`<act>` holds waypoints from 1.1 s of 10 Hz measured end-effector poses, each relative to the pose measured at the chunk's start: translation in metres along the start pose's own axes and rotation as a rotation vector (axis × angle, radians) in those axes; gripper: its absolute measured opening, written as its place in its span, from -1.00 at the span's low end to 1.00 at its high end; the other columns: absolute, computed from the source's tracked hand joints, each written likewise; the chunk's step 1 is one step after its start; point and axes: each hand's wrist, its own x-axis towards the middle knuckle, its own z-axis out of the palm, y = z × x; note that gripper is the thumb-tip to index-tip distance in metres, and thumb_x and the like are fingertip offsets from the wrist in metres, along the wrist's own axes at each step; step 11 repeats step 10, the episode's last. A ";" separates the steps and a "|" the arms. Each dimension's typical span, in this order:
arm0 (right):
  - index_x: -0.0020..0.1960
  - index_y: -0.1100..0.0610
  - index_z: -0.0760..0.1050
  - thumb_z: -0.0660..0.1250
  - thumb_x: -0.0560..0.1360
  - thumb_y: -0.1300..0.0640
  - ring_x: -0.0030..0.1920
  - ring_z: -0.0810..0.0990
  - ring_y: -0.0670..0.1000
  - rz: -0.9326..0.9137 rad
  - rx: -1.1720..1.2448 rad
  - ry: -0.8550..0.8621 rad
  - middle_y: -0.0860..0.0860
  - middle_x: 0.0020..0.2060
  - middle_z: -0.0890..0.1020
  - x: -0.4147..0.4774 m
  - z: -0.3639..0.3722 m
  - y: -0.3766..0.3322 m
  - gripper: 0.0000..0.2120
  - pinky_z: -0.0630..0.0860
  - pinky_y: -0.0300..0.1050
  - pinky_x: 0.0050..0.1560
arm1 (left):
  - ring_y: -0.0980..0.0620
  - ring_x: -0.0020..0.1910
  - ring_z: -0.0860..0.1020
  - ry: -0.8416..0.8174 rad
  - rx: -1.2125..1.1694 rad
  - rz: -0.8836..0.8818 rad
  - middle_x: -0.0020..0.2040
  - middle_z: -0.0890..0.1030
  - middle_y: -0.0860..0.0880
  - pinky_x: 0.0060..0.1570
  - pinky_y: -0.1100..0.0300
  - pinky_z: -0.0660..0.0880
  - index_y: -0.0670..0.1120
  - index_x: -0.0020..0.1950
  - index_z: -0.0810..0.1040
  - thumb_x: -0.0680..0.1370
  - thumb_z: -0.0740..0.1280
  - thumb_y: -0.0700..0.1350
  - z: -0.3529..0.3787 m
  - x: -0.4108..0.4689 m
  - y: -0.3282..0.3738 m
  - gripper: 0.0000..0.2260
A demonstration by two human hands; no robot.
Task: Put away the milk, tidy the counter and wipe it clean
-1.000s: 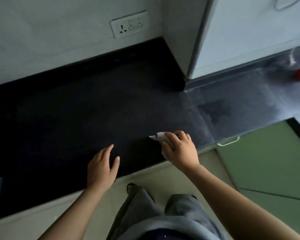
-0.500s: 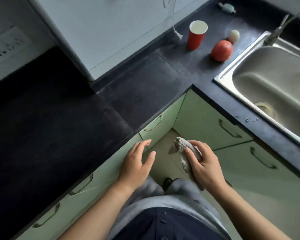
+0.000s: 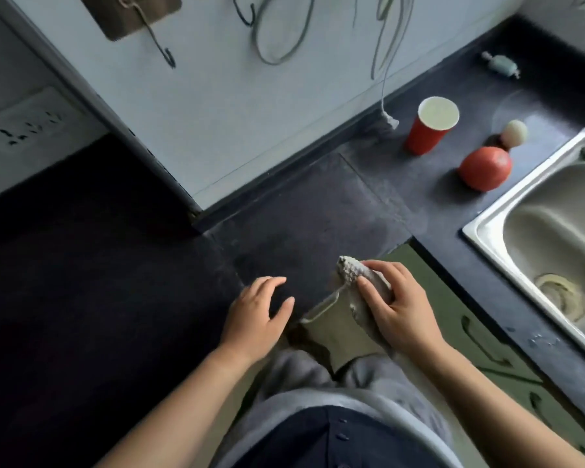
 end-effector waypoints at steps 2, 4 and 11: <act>0.11 -0.02 0.52 0.29 0.51 0.00 0.05 0.49 -0.02 -0.147 -0.066 -0.122 -0.04 0.01 0.55 0.089 0.025 -0.026 -0.80 0.32 -0.21 0.09 | 0.00 0.21 0.48 0.086 0.156 -0.037 0.22 0.53 0.02 0.19 0.05 0.42 -0.03 0.25 0.51 0.46 0.05 0.23 -0.024 0.038 -0.018 -0.47; 0.20 -0.03 0.48 0.24 0.52 -0.05 0.07 0.41 0.06 -0.283 -0.244 -0.337 -0.01 0.09 0.50 0.150 0.048 -0.045 -0.72 0.37 -0.08 0.02 | -0.06 0.32 0.41 0.105 0.282 -0.132 0.36 0.45 -0.03 0.21 -0.01 0.42 -0.01 0.32 0.47 0.47 0.06 0.22 -0.017 0.055 -0.018 -0.47; 0.35 -0.12 0.29 0.29 0.44 -0.21 0.32 0.30 0.07 -0.488 -0.465 -0.561 -0.04 0.31 0.36 0.175 0.038 -0.049 -0.48 0.33 0.08 0.20 | -0.01 0.43 0.27 0.336 0.229 -0.288 0.46 0.31 0.01 0.36 -0.06 0.26 0.02 0.38 0.40 0.46 0.08 0.23 -0.034 0.034 0.017 -0.45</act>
